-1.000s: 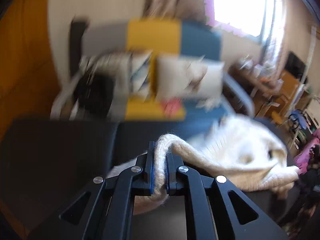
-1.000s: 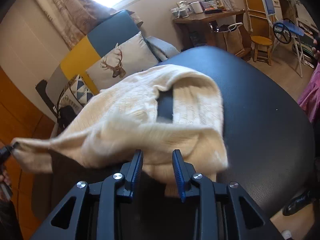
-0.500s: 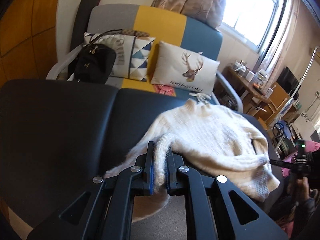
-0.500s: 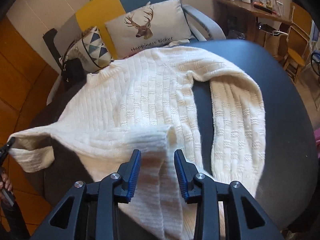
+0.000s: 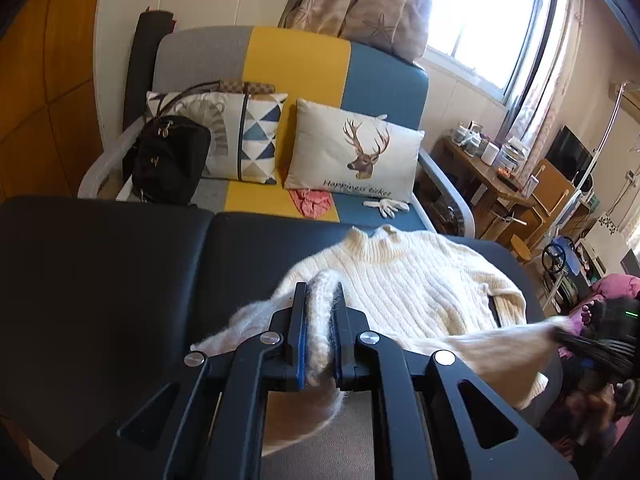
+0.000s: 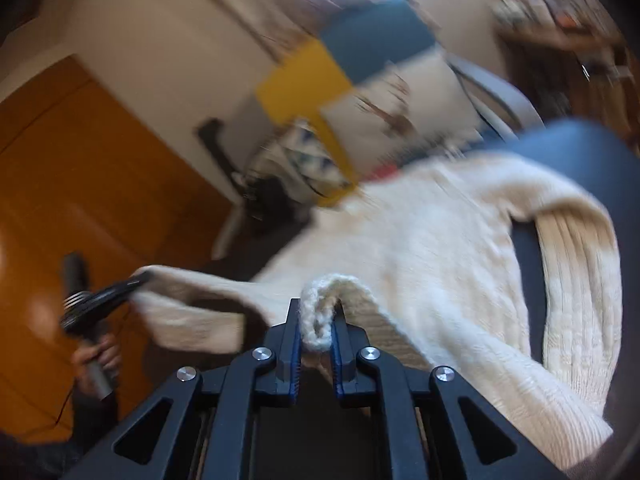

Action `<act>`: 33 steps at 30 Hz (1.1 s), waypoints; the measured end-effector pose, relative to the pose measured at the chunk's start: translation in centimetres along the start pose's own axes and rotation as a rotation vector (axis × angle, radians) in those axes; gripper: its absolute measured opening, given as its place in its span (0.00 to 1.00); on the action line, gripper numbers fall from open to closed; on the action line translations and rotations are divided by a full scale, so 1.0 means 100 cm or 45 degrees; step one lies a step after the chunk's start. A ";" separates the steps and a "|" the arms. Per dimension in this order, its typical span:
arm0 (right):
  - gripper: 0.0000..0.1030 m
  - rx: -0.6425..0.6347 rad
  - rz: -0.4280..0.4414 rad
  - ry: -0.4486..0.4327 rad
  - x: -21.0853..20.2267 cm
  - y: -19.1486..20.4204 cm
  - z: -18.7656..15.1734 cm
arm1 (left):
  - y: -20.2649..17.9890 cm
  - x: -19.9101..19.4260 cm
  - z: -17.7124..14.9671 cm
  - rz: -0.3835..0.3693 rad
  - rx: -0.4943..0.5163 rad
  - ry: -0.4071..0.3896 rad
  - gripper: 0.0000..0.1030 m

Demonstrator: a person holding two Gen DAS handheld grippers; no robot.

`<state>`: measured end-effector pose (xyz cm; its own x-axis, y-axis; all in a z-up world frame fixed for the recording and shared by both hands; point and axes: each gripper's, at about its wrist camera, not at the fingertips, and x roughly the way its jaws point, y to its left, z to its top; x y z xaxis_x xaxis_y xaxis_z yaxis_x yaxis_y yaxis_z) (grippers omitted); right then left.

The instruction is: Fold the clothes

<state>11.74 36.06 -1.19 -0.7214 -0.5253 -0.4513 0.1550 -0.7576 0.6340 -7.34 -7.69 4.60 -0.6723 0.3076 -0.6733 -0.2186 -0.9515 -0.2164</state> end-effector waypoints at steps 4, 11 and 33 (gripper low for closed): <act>0.10 -0.247 0.188 0.019 -0.039 0.064 -0.009 | 0.002 -0.006 0.006 0.002 -0.007 -0.016 0.09; 0.23 -0.237 0.147 0.318 -0.027 0.076 -0.050 | -0.008 -0.008 0.004 -0.018 0.010 -0.008 0.10; 0.10 -0.486 -1.015 0.704 0.259 -0.047 0.009 | -0.005 0.001 -0.016 0.014 0.031 0.056 0.10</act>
<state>-8.31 26.39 -15.32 -0.3134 0.1503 -0.9377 0.0417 -0.9843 -0.1718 -6.18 -7.22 3.51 -0.6431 0.2965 -0.7060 -0.2292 -0.9543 -0.1920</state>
